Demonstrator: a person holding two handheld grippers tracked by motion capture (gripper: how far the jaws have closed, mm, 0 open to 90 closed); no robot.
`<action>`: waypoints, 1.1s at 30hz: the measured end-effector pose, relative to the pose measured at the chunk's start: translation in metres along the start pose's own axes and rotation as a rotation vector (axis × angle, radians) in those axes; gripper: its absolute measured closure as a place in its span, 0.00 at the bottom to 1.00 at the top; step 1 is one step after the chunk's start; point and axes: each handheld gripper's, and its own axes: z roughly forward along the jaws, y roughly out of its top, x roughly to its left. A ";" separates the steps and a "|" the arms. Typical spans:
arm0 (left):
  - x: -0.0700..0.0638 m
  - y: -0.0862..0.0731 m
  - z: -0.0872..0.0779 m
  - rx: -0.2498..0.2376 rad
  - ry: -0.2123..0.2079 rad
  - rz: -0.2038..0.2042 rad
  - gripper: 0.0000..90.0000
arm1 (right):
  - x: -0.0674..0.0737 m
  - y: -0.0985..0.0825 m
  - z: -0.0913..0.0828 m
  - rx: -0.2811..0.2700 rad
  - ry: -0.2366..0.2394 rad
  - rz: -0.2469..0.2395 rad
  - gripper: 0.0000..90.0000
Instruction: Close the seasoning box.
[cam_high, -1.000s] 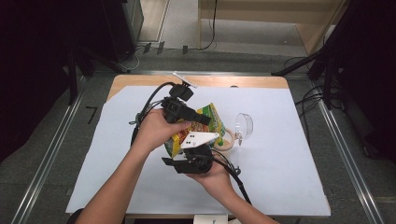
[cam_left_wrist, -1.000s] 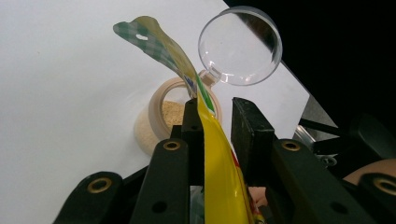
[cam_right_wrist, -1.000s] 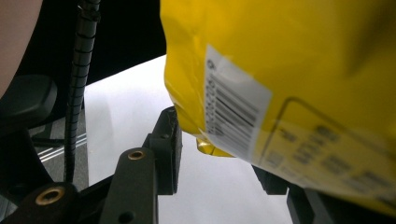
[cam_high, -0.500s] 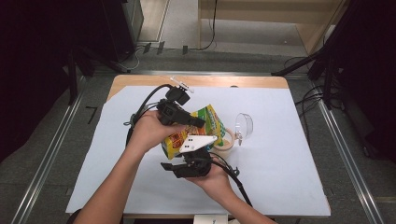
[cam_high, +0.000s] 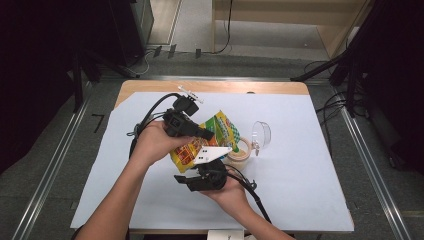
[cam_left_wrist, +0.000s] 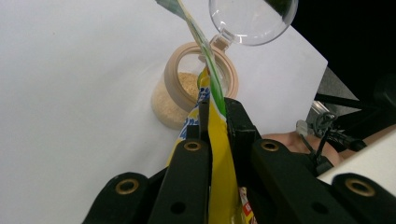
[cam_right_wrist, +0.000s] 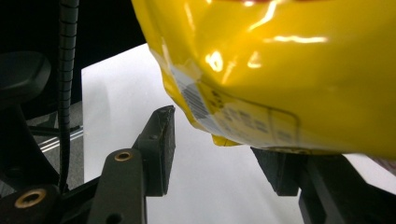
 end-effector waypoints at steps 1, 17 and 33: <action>0.000 -0.001 0.000 0.000 0.000 -0.002 0.98 | 0.000 -0.001 0.000 0.001 -0.003 -0.001 0.57; 0.004 -0.009 -0.004 0.012 -0.006 0.002 0.98 | -0.006 -0.010 -0.004 0.028 -0.062 -0.040 0.56; 0.015 -0.024 -0.008 0.021 -0.018 -0.010 0.98 | -0.007 -0.015 -0.002 0.062 -0.057 -0.067 0.52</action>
